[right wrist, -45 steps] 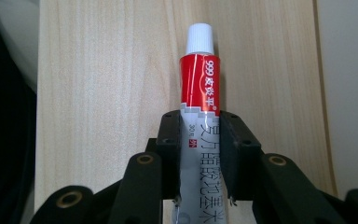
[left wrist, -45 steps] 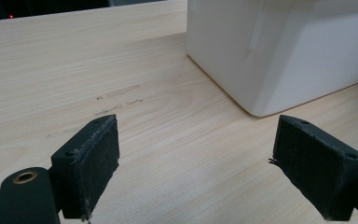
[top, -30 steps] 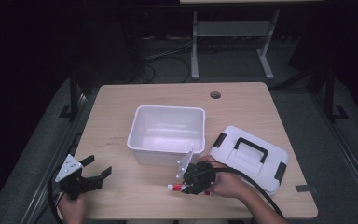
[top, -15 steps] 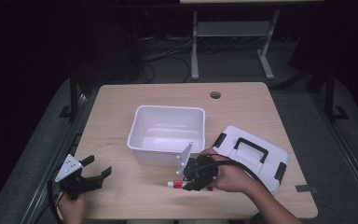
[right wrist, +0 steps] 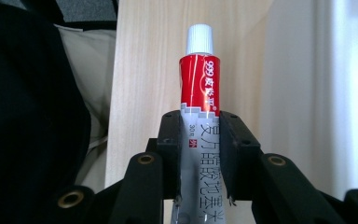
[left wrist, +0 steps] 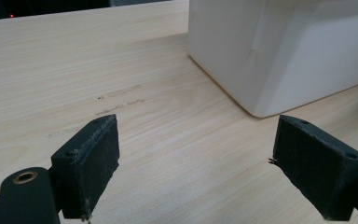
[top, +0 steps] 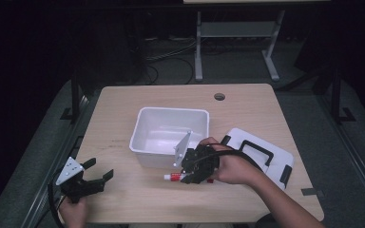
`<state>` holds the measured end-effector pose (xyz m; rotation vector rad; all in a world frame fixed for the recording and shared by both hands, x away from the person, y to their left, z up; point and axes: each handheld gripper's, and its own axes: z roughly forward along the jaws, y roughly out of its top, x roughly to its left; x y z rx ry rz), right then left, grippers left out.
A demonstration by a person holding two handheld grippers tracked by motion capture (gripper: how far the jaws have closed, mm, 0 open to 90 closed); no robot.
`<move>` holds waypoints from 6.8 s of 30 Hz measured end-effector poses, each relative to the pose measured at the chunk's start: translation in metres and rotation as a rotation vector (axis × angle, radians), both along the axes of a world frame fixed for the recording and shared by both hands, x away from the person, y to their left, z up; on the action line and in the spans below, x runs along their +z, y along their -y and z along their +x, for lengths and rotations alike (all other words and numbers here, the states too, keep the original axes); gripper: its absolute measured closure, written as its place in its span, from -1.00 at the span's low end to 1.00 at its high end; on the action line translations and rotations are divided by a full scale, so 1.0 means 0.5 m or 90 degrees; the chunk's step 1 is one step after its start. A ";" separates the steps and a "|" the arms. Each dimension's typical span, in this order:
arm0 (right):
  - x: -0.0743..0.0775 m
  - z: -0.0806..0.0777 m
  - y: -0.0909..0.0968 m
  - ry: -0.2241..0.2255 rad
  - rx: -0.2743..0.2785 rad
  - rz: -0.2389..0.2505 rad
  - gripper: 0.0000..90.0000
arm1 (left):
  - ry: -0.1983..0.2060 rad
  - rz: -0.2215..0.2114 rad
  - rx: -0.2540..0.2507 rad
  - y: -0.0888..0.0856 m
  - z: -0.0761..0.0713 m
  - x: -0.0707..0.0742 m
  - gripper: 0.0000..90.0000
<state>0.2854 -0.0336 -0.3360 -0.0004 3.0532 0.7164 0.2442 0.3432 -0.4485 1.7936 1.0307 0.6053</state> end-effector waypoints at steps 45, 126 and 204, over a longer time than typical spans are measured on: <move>0.102 0.132 -0.046 0.014 -0.037 0.008 0.58 | 0.005 -0.004 0.002 -0.005 0.000 0.000 -0.70; -0.045 0.213 -0.068 -0.067 -0.091 -0.043 0.58 | 0.007 -0.004 0.001 -0.010 0.000 0.001 -0.70; 0.090 0.215 0.159 -0.031 -0.237 0.019 0.03 | 0.002 0.004 -0.007 -0.001 0.003 -0.001 -0.70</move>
